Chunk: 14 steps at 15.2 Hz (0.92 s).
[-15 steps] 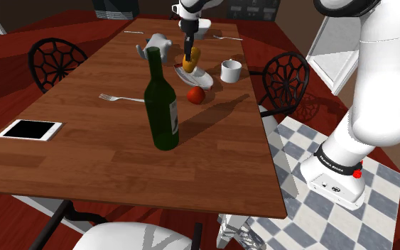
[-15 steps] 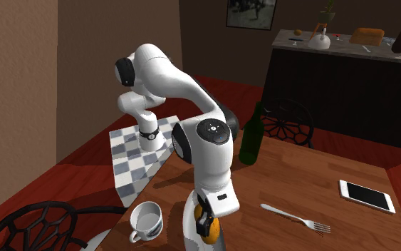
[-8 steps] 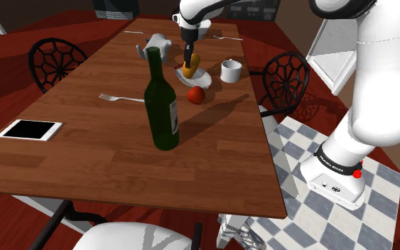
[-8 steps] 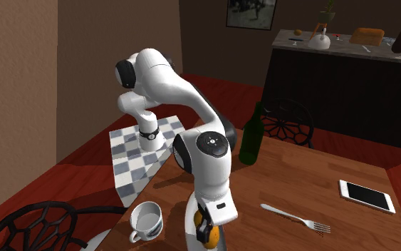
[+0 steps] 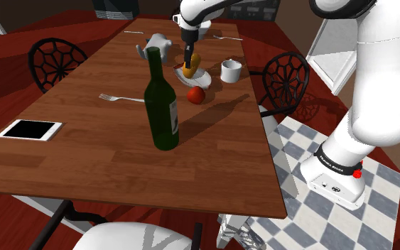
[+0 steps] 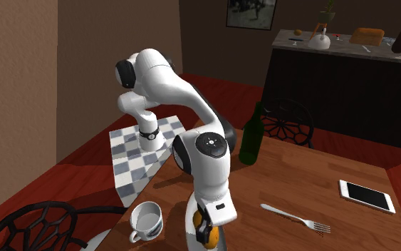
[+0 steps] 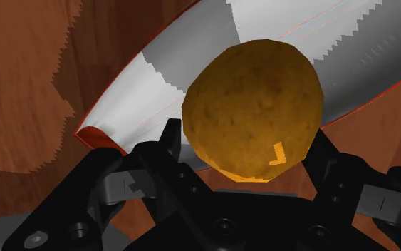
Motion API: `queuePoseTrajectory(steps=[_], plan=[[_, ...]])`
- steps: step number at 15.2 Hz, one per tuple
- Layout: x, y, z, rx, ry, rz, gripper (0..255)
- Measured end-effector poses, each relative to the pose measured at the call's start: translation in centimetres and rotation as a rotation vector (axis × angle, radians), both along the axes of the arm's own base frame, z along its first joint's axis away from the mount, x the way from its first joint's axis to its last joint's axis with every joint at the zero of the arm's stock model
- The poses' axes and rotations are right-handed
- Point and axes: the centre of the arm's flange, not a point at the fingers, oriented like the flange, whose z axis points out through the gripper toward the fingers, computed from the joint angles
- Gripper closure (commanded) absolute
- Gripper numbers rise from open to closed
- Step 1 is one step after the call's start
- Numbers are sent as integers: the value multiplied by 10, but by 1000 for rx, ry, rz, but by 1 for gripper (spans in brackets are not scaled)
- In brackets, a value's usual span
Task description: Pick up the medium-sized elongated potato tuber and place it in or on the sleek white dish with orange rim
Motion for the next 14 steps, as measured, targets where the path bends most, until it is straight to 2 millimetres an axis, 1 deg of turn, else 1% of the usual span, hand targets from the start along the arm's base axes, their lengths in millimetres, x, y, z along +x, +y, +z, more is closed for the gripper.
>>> queuePoseTrajectory(steps=[2, 6, 7, 9, 10, 12, 14], plan=[[-1, 1, -6, 0, 11, 1, 0], [-1, 1, -8, 0, 14, 1, 0], [0, 2, -2, 0, 15, 1, 0], [-4, 2, 21, 0, 14, 1, 0], [-3, 1, 31, 0, 13, 1, 0], [-4, 2, 39, 0, 14, 1, 0], [-4, 2, 41, 0, 14, 1, 0]])
